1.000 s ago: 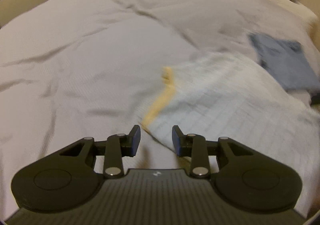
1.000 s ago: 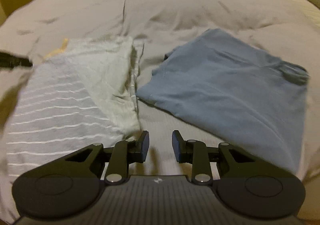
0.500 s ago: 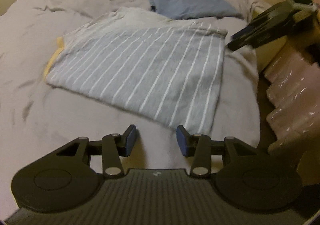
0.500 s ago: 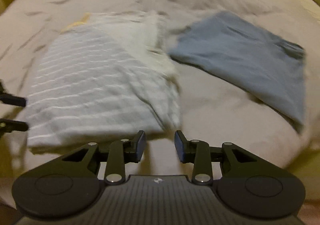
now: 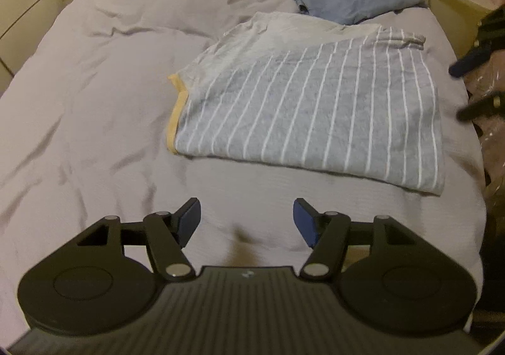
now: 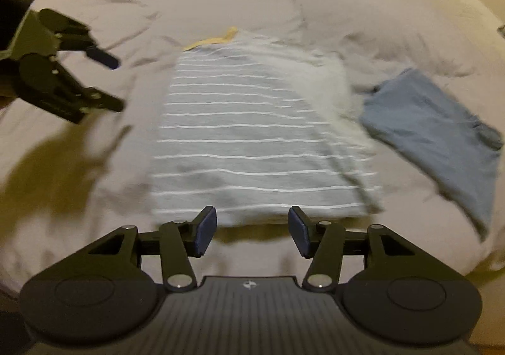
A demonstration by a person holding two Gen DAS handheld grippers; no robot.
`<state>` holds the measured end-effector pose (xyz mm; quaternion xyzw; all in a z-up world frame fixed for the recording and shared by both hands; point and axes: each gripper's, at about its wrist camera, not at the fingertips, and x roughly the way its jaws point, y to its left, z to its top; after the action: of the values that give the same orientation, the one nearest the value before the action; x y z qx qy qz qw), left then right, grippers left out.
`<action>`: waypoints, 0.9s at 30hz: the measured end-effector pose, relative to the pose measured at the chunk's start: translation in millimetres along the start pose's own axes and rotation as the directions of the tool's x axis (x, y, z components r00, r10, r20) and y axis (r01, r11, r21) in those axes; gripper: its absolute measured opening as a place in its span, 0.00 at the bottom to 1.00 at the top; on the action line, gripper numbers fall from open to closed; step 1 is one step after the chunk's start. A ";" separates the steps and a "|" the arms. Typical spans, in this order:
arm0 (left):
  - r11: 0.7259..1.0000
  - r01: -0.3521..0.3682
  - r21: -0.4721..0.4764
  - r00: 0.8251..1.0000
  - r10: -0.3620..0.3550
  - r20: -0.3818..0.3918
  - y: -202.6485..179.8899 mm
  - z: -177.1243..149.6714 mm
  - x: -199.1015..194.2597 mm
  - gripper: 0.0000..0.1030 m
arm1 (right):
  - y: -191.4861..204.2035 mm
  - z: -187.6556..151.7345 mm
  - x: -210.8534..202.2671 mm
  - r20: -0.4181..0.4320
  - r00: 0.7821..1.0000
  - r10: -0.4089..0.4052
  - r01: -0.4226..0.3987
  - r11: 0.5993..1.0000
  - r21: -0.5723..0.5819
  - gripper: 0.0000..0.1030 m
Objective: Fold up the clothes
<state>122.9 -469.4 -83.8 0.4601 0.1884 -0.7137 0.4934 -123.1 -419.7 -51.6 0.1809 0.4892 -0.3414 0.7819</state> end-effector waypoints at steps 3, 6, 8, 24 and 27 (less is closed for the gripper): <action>0.999 0.017 0.043 1.000 -0.018 0.017 2.4 1.8 -1.3 0.63 | 16.3 8.6 6.1 -0.039 0.999 0.021 -0.020 0.999 0.038 0.51; 0.996 0.049 0.081 0.998 -0.052 0.029 4.0 -1.5 -1.0 0.63 | 28.8 12.8 13.3 -0.076 0.997 0.010 -0.003 0.996 0.087 0.51; 0.992 0.074 0.105 0.996 -0.079 0.037 5.4 -4.4 -0.7 0.63 | 37.0 15.1 17.1 -0.088 0.996 -0.010 0.019 0.995 0.099 0.51; 0.970 0.118 0.214 0.989 -0.135 0.064 45.6 -21.6 -7.6 0.70 | 66.5 34.8 30.8 -0.195 0.973 -0.123 0.169 0.957 0.237 0.53; 0.966 0.118 0.229 0.988 -0.137 0.067 49.4 -20.0 -4.2 0.73 | 67.1 37.6 33.5 -0.199 0.972 -0.125 0.173 0.953 0.248 0.54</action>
<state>176.1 -474.6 -81.3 0.4702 0.1153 -0.7790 0.3985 -41.6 -407.8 -67.6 0.2758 0.5209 -0.4438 0.6750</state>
